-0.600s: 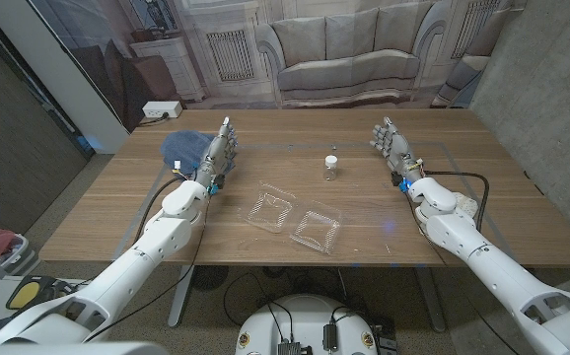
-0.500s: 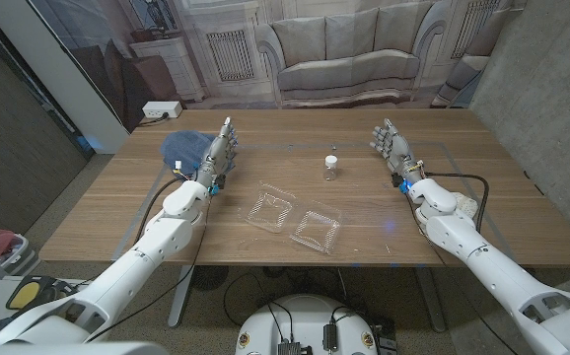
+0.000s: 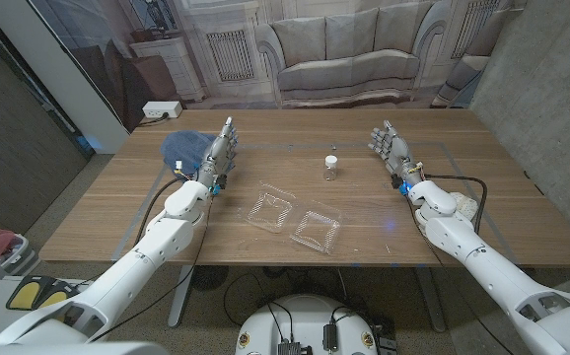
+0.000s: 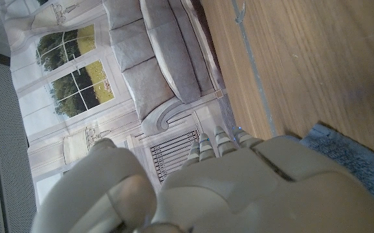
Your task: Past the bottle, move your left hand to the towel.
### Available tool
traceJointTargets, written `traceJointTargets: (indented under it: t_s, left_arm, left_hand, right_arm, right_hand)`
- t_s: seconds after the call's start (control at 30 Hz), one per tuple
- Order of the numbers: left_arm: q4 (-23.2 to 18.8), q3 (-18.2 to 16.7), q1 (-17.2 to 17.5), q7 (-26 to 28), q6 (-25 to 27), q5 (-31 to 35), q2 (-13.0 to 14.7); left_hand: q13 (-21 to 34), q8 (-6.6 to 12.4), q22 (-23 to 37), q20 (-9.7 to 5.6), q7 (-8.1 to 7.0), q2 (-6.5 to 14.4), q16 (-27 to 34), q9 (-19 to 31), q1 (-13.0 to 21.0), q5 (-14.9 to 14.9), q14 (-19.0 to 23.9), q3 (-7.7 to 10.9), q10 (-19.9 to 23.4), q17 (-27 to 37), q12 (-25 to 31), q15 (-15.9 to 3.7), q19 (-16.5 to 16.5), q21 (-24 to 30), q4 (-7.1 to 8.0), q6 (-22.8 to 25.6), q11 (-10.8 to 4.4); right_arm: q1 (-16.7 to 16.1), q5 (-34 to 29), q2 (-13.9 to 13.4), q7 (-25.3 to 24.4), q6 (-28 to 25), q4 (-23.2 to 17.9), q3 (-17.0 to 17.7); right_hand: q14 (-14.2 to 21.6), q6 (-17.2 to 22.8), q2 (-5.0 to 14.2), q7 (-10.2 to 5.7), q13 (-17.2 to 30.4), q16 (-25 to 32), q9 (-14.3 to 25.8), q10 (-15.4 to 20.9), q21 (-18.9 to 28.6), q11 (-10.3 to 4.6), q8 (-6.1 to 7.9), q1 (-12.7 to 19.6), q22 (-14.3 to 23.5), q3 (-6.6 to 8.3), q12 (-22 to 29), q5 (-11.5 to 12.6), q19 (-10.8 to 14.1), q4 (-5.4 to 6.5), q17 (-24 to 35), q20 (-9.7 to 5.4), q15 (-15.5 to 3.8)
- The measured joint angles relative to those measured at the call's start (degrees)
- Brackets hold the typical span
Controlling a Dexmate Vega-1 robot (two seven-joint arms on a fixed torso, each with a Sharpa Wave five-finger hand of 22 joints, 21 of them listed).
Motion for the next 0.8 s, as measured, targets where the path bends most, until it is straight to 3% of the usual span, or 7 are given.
traceJointTargets:
  t_s: [0.47,0.67,0.8]
  left_arm:
    - [1.4,0.4,-0.5,0.4,-1.4,1.2,-0.6]
    - [1.4,0.4,-0.1,1.0,-2.3,1.8,-0.6]
    - [-0.3,0.0,0.9,1.7,-2.6,2.3,0.2]
  left_hand:
    - [0.0,0.44,-0.2,0.07,-0.12,0.9,0.4,0.0,0.9,0.4,1.9,0.08,2.2,0.0,0.5,-0.18,1.6,0.4,-0.44,2.6,0.64]
    - [0.0,0.88,-0.2,0.19,-0.11,1.1,0.4,0.0,1.1,0.7,2.6,0.14,2.9,0.0,0.5,-0.01,1.9,0.4,-0.69,3.4,0.04]
    - [0.0,0.88,-0.2,0.0,-0.2,1.2,0.4,0.0,1.2,0.7,3.0,0.0,3.1,0.0,0.8,0.31,2.0,0.4,-0.83,3.9,0.33]
  right_arm:
    - [0.5,0.4,0.2,0.8,0.9,1.1,0.6]
    - [0.5,0.3,0.0,0.5,1.1,1.1,0.7]
    - [0.5,0.2,-0.1,0.4,1.2,1.1,0.8]
  right_hand:
    - [0.6,0.0,0.0,0.0,-0.3,0.0,-0.2,0.7,-0.3,0.32,0.25,0.0,0.0,0.0,0.2,0.0,0.6,0.0,-0.2,0.01,0.01]
    - [0.9,0.6,0.02,-0.01,-0.3,0.4,-0.2,1.0,-0.3,0.0,0.24,0.0,0.0,-0.01,0.4,0.0,0.9,0.01,-0.2,-0.24,0.31]
    - [1.3,0.6,0.17,-0.01,-0.3,0.4,-0.2,1.4,-0.3,0.28,0.24,-0.2,0.0,-0.01,0.4,0.0,1.3,0.01,-0.2,-0.1,0.29]
